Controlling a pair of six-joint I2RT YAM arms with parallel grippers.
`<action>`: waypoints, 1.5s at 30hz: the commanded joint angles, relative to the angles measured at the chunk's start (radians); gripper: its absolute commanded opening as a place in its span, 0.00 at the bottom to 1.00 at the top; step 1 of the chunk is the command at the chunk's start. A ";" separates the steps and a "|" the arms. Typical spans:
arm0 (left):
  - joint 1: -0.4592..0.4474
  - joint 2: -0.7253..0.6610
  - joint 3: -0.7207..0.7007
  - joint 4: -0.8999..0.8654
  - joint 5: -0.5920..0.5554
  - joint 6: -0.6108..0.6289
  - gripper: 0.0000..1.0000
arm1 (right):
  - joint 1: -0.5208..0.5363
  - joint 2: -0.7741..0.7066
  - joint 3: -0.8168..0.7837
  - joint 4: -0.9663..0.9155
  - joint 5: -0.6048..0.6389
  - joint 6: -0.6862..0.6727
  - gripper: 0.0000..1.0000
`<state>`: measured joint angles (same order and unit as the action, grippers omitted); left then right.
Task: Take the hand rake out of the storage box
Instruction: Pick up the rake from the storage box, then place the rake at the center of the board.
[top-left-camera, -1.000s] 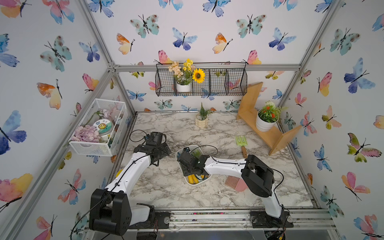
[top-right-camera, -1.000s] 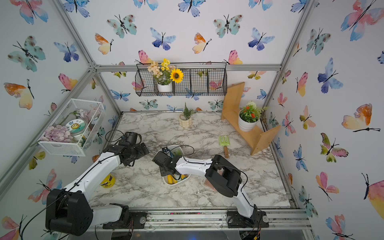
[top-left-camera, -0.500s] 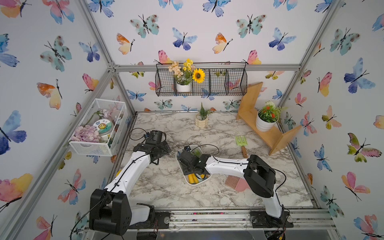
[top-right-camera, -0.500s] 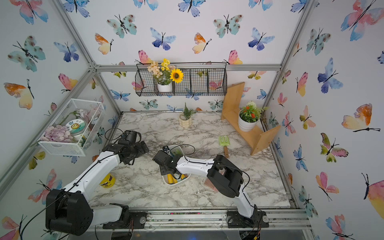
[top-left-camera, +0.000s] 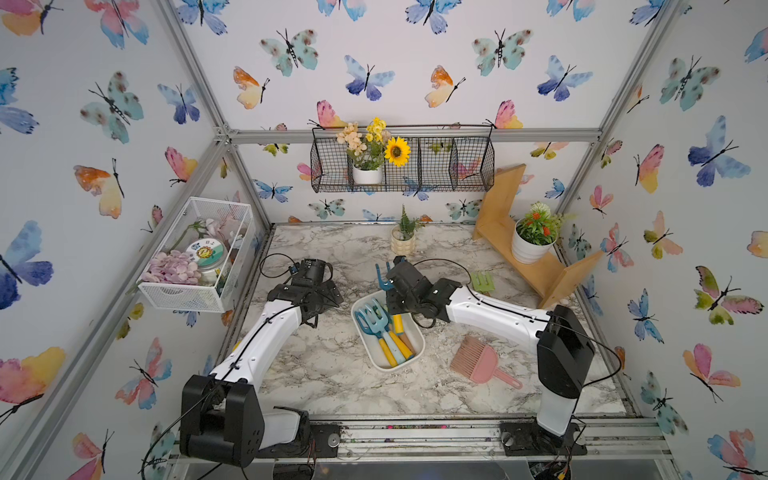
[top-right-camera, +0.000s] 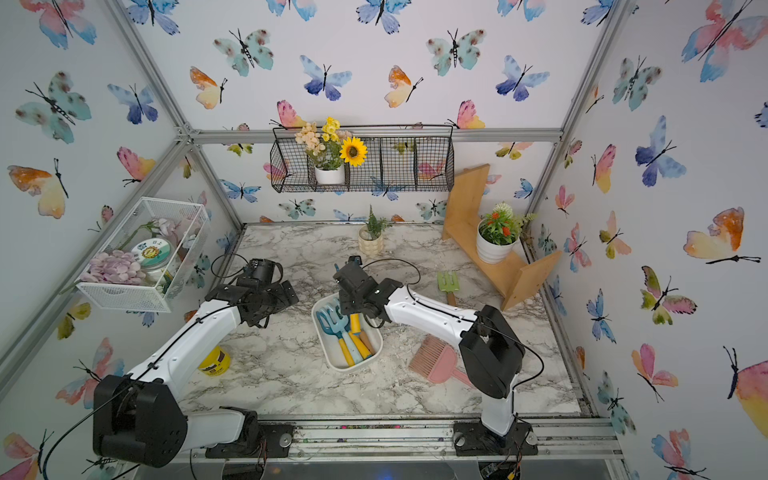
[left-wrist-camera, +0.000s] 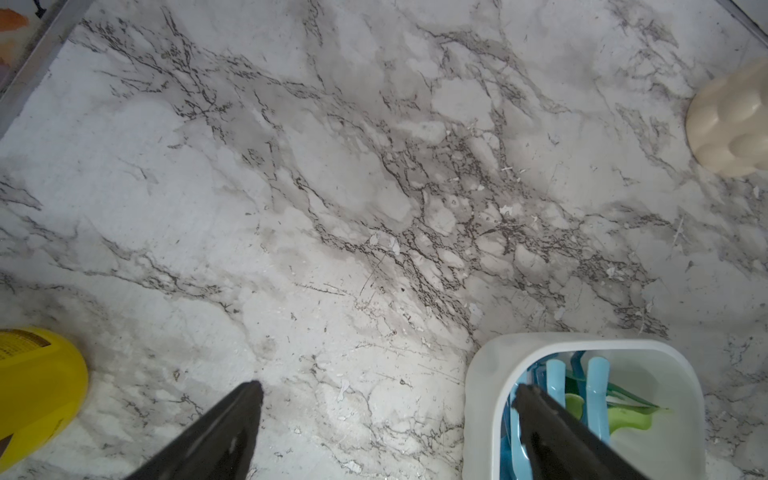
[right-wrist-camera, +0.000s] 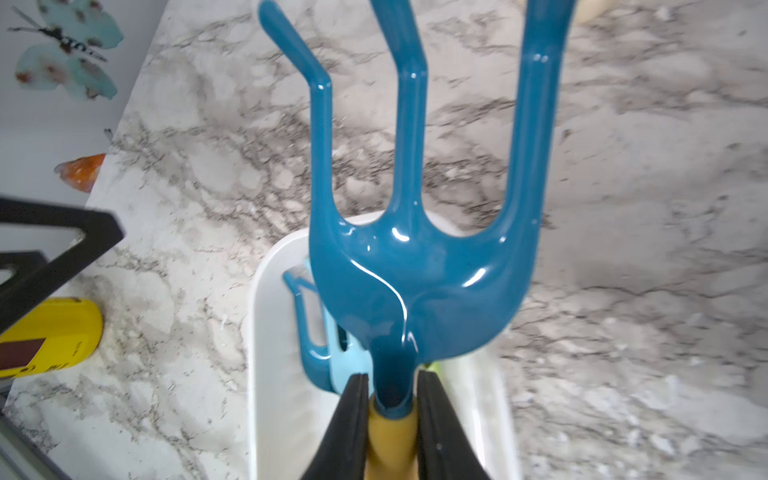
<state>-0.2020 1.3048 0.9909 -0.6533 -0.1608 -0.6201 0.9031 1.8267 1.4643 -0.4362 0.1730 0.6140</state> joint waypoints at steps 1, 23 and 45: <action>0.007 -0.002 0.012 -0.022 -0.031 0.031 0.99 | -0.112 -0.051 -0.048 -0.055 -0.052 -0.102 0.16; 0.000 0.045 -0.028 0.019 -0.023 0.082 1.00 | -0.463 0.033 -0.116 -0.053 -0.215 -0.306 0.15; -0.031 0.052 -0.030 0.031 -0.009 0.066 1.00 | -0.480 0.090 -0.105 -0.062 -0.280 -0.310 0.14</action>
<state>-0.2249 1.3518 0.9627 -0.6247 -0.1745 -0.5537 0.4305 1.9011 1.3453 -0.4858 -0.0769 0.3122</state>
